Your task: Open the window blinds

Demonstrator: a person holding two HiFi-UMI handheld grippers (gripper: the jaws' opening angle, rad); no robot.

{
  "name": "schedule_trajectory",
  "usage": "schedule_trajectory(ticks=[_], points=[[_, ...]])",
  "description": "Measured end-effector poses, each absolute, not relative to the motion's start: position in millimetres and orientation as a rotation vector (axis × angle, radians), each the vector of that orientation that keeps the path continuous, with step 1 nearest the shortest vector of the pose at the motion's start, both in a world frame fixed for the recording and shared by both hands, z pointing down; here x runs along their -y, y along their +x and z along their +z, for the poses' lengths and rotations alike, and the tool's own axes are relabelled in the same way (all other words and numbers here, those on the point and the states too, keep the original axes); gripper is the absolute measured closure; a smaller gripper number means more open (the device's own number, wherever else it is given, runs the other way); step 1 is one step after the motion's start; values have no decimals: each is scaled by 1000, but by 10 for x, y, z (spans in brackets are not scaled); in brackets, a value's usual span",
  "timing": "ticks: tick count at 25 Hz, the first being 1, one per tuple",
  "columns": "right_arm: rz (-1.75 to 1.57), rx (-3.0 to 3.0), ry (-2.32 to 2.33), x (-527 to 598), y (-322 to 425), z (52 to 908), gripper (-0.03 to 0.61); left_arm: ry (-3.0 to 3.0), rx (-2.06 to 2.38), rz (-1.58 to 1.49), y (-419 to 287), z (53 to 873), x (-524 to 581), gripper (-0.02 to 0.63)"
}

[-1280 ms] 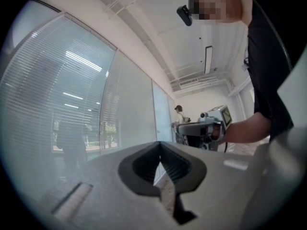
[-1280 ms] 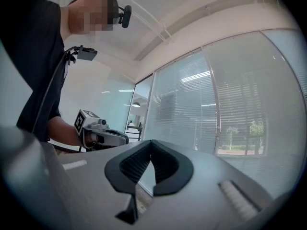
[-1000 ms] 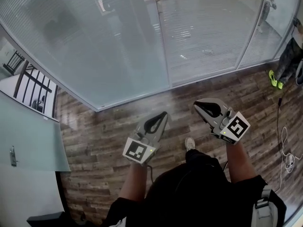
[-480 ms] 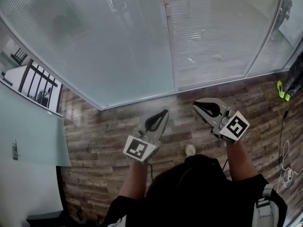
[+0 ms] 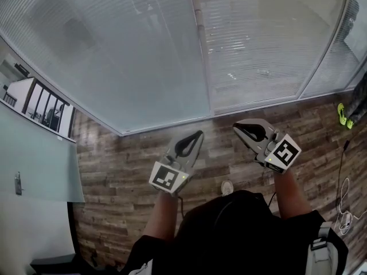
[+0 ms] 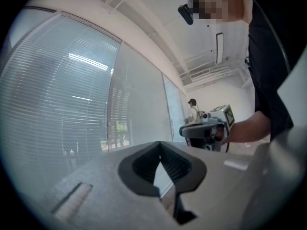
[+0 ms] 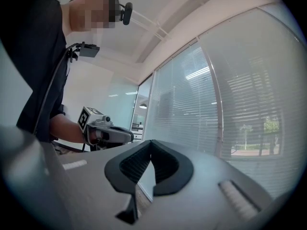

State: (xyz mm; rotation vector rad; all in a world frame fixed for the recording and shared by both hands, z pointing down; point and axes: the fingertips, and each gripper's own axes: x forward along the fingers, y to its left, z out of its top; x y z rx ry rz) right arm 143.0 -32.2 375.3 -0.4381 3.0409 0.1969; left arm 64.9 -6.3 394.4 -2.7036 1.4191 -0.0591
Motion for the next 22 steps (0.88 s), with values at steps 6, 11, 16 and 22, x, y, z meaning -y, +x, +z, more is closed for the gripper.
schedule_trajectory(ticks=[6, 11, 16, 22], points=[[224, -3051, -399, 557, 1429, 3766, 572, -2688, -1430, -43, 697, 4011, 344, 609], [219, -3050, -381, 812, 1469, 3778, 572, -2685, -1455, -55, 741, 3964, 600, 609], [231, -3057, -324, 952, 1449, 3794, 572, -2643, -1459, -21, 782, 3977, 793, 609], [196, -3054, -282, 1104, 1457, 3838, 572, -2629, -1476, -69, 826, 4003, 936, 609]])
